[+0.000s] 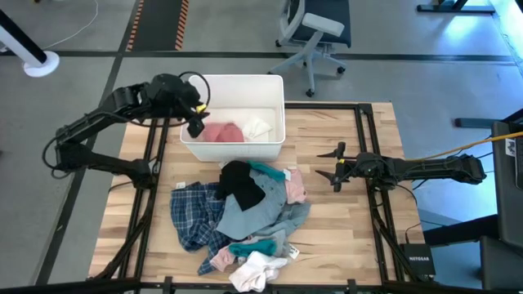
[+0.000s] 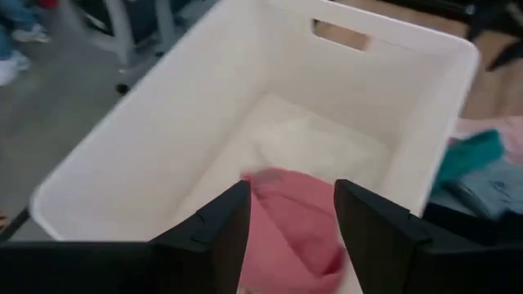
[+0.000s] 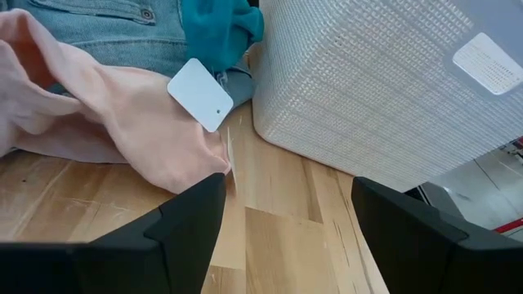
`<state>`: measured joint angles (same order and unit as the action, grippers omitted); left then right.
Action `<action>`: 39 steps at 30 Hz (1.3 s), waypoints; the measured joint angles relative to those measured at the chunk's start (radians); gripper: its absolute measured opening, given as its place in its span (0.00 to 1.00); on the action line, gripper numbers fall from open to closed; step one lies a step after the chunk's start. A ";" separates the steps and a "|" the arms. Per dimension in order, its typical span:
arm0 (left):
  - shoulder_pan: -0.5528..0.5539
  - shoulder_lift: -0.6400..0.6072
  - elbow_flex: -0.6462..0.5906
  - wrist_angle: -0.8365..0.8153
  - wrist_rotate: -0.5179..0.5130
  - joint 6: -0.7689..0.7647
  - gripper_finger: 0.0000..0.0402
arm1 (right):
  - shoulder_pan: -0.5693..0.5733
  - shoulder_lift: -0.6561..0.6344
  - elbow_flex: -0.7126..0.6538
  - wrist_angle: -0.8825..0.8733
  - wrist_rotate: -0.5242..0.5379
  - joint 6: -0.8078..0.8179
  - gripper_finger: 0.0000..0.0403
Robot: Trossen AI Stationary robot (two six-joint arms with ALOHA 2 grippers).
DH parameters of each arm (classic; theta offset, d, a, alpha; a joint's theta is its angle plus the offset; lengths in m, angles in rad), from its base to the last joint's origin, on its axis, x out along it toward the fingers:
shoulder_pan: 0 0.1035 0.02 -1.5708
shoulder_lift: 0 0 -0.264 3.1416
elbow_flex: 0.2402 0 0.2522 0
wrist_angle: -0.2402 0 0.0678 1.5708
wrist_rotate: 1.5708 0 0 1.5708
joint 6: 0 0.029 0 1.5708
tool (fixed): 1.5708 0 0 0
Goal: Sort clothes
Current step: Put the top blue sock into the white bin
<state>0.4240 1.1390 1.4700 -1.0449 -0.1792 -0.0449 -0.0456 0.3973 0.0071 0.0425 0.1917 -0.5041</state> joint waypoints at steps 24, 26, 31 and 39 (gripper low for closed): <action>-0.225 -0.261 -0.420 0.856 0.183 0.235 0.40 | 0.000 0.000 0.000 0.020 -0.001 0.024 0.71; -0.241 -0.263 -0.496 0.945 0.198 0.260 0.40 | 0.000 0.000 0.000 0.038 -0.001 0.064 0.71; -0.265 -0.256 -0.690 1.131 0.201 0.341 0.40 | 0.000 0.000 0.000 0.080 -0.001 0.122 0.71; -0.268 -0.273 -0.837 1.274 0.199 0.343 0.40 | 0.000 0.017 0.028 0.263 -0.020 0.158 0.71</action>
<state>0.1562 0.8661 0.6334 0.2295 0.0196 0.2985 -0.0460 0.4146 0.0352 0.3052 0.1717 -0.3464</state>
